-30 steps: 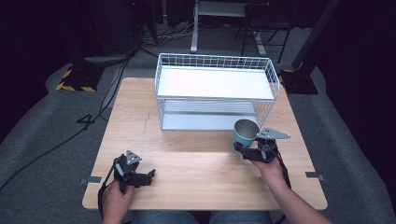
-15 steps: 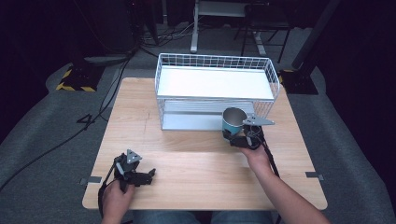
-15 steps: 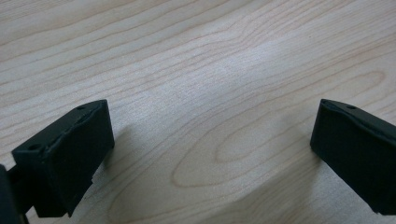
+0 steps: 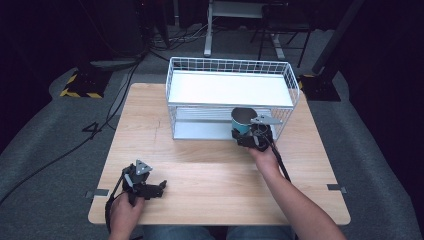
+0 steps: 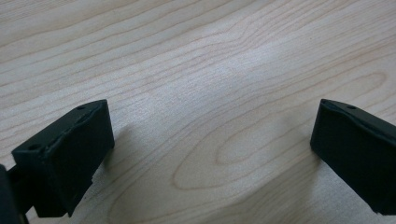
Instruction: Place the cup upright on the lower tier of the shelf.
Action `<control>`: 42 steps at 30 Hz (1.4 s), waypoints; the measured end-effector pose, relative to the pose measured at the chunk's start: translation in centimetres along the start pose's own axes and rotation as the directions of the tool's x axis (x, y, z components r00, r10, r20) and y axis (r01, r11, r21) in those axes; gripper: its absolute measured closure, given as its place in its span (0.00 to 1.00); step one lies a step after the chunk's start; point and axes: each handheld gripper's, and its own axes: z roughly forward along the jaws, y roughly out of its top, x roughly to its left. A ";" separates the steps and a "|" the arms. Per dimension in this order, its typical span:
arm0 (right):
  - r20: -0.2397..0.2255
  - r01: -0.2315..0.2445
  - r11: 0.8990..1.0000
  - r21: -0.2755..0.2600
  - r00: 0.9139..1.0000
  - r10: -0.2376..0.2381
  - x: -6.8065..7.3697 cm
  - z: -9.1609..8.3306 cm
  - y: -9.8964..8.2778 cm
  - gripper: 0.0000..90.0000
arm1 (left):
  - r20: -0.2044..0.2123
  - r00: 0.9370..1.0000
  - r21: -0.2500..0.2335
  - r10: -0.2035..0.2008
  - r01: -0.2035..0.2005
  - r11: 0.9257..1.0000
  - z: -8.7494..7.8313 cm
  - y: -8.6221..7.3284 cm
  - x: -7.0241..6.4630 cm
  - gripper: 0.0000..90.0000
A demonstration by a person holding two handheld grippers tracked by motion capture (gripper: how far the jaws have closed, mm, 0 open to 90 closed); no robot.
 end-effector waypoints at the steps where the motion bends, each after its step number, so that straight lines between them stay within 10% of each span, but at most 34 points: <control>1: 0.005 0.000 1.000 0.000 1.000 0.000 0.0 0.4 0.0 0.25 | 0.000 1.000 0.000 0.000 0.000 1.000 0.0 0.0 0.0 0.00; 42: 0.071 -0.027 0.995 -0.092 0.997 0.033 1.4 8.3 0.9 0.25 | 0.000 1.000 0.000 0.000 0.000 1.000 0.0 0.0 0.0 0.00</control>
